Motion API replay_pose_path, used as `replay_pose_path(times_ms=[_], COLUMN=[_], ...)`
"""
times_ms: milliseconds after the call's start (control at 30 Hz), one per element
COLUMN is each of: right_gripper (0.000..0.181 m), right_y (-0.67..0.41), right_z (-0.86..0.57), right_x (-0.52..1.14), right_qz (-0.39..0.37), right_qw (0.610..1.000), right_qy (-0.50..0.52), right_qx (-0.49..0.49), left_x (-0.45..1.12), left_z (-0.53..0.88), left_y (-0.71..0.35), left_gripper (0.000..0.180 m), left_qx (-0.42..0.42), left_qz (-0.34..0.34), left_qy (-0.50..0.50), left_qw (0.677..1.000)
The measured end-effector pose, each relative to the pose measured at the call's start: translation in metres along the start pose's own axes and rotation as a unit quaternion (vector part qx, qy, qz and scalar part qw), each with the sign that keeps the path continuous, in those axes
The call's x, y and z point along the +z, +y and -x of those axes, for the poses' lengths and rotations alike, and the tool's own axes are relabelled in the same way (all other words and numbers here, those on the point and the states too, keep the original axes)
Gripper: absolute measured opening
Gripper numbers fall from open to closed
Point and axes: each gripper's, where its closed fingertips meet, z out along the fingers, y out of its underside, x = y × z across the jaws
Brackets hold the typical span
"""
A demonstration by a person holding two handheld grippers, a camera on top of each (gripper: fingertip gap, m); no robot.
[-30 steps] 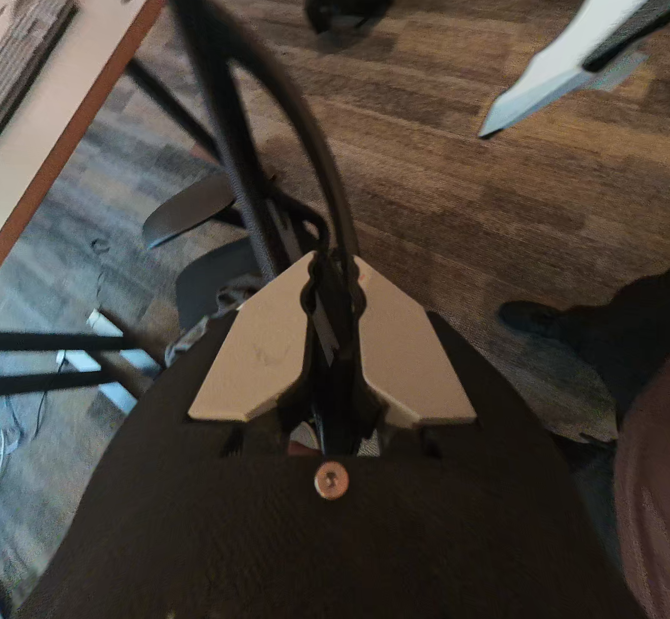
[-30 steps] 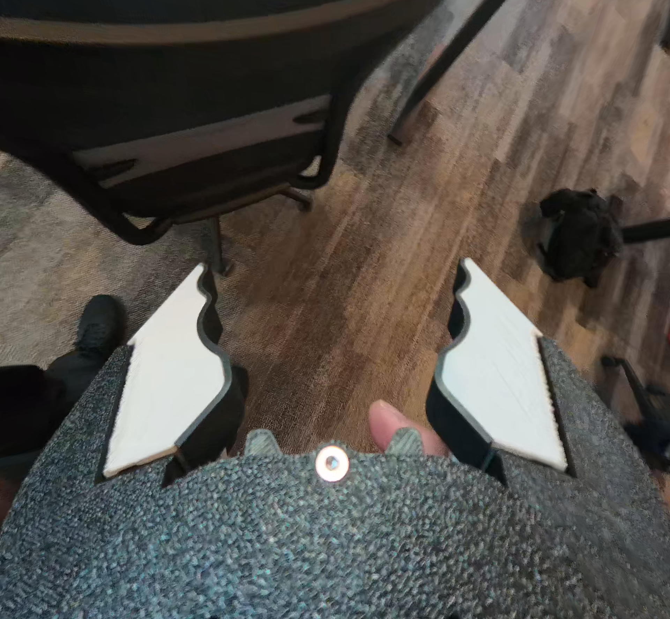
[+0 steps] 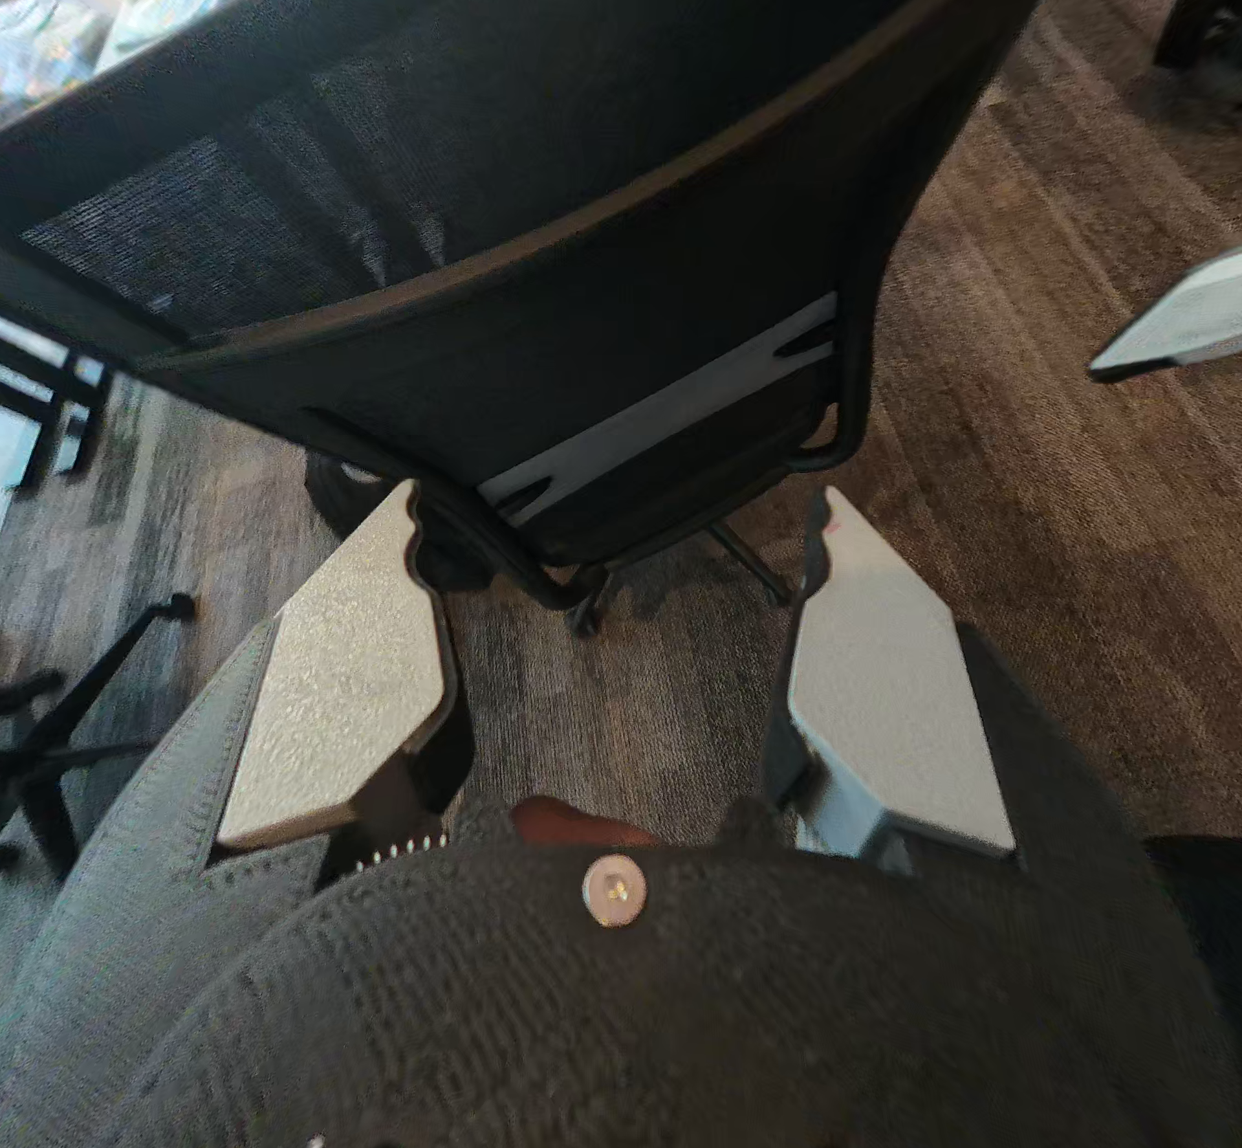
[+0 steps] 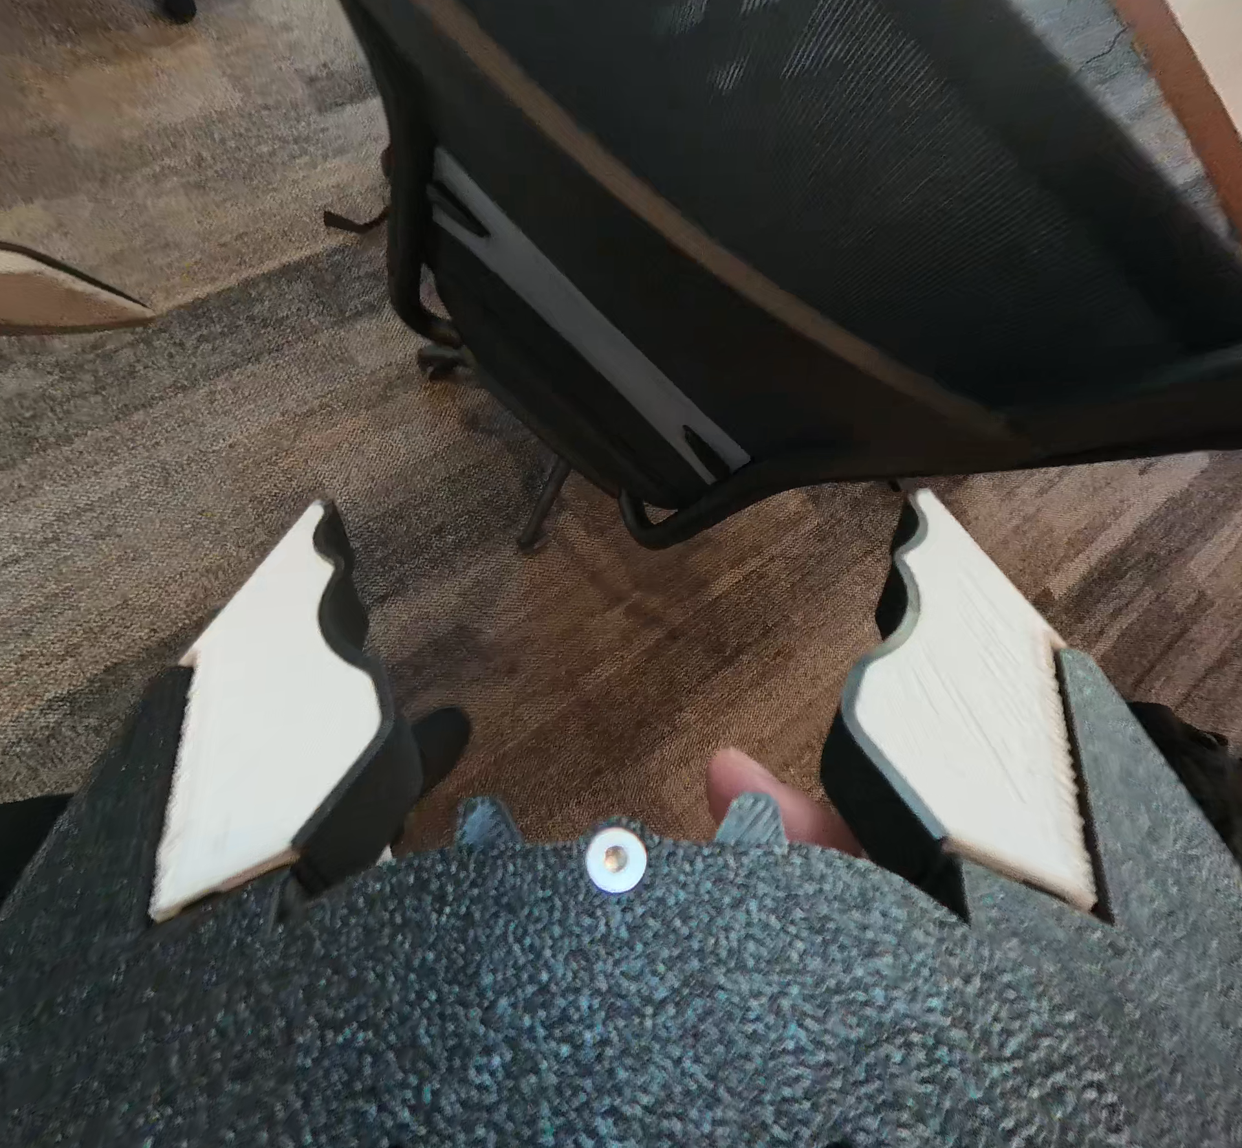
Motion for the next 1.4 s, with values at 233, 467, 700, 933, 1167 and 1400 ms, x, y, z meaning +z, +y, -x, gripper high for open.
replay_pose_path(times_ms=[233, 467, 700, 933, 1167, 1400], right_gripper=[0.155, 0.155, 0.155, 0.155, 0.155, 0.156], right_y=[0.027, 0.043, 0.025, -0.039, -0.08, -0.064], right_z=[0.04, 0.04, 0.003, -0.029, -0.016, -0.035], right_x=[0.01, -0.003, -0.023, -0.052, -0.056, -0.035], right_qz=[0.022, 0.041, 0.023, -0.034, -0.069, -0.094], right_qw=[0.999, 0.999, 0.996, 0.994, 0.995, 0.992], right_qy=[0.001, 0.028, 0.071, 0.074, 0.017, -0.042], right_qx=[-0.027, 0.004, 0.044, 0.068, 0.076, 0.073], left_x=[0.013, 0.017, 0.015, -0.009, -0.035, -0.006], left_z=[-0.003, -0.034, -0.028, 0.049, 0.099, 0.106], left_y=[0.02, 0.001, -0.019, -0.059, -0.142, -0.127], left_gripper=[0.108, 0.108, 0.109, 0.111, 0.109, 0.109], left_qx=[0.07, 0.077, 0.091, 0.088, 0.069, 0.097], left_qz=[0.003, -0.03, -0.053, -0.044, -0.072, -0.022], left_qy=[0.009, 0.042, 0.047, 0.034, -0.013, -0.032], left_qw=[0.997, 0.996, 0.993, 0.995, 0.995, 0.995])
